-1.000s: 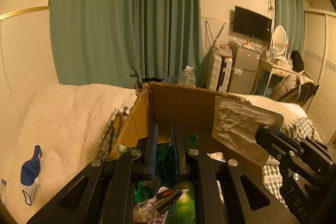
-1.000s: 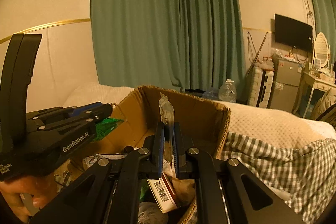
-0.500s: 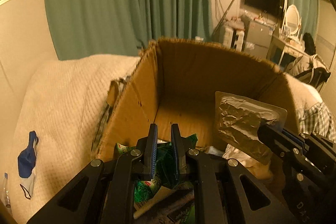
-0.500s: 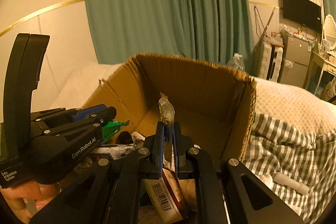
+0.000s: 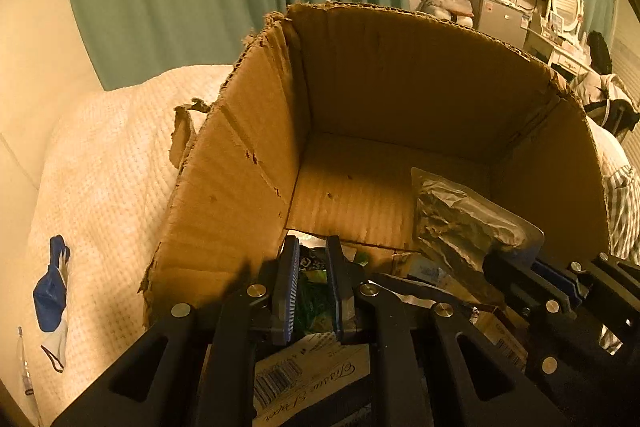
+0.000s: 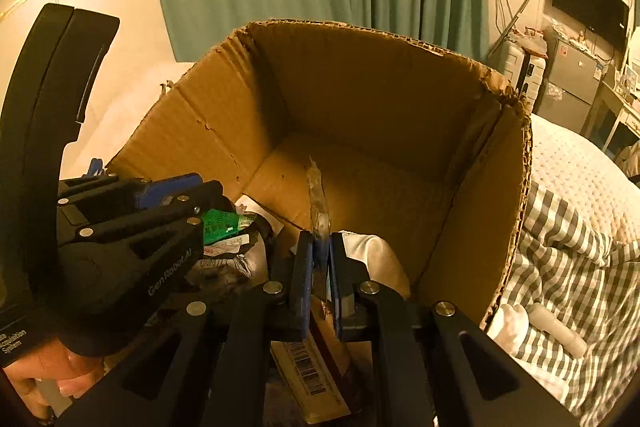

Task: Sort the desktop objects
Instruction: 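Open the left gripper to drop the green packet while the right drops the blister pack into the box, then move both grippers back toward the remaining items on the bedspread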

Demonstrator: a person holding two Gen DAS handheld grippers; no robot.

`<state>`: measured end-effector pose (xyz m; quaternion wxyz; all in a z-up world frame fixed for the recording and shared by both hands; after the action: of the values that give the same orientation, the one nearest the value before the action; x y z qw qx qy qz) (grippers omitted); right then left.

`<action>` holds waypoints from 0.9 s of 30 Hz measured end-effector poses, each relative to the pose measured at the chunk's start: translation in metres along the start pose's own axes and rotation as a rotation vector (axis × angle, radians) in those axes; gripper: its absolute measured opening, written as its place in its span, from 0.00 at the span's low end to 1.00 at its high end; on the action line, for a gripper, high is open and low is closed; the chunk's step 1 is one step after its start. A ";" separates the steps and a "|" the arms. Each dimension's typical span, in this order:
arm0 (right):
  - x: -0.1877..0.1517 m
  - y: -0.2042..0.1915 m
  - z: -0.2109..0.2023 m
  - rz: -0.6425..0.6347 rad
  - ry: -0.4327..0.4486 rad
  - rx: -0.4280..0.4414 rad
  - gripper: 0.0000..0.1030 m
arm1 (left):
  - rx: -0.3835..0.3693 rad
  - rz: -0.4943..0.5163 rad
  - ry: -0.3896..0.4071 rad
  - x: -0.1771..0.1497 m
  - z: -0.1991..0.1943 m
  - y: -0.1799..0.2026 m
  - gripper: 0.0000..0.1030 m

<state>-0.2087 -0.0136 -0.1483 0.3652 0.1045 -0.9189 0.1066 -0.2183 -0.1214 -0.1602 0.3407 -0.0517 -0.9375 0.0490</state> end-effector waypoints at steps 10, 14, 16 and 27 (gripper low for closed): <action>-0.005 -0.001 -0.031 -0.010 0.119 -0.063 0.46 | 0.030 -0.046 0.093 -0.005 -0.035 -0.008 0.53; -0.004 0.004 -0.058 0.016 0.195 -0.076 0.58 | 0.035 -0.054 0.153 -0.003 -0.058 -0.008 0.65; -0.002 0.003 -0.070 0.016 0.231 -0.089 0.61 | 0.046 -0.058 0.178 -0.003 -0.069 -0.007 0.72; 0.000 0.011 -0.146 0.063 0.419 -0.151 0.94 | 0.092 -0.093 0.311 -0.008 -0.133 -0.005 0.99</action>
<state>-0.1167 0.0366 -0.0458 0.5514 0.0238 -0.8311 0.0682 -0.1268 -0.1194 -0.0629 0.4855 0.0003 -0.8716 0.0675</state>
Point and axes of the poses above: each gripper's, at about its wrist camera, not at the fingertips, and z roughly the way its jaws point, y to its right, x to its top, the point moved 1 cm from there along z, roughly the way its jaws point, and after that the axes turned 5 degrees about z, right-handed, at the moved point
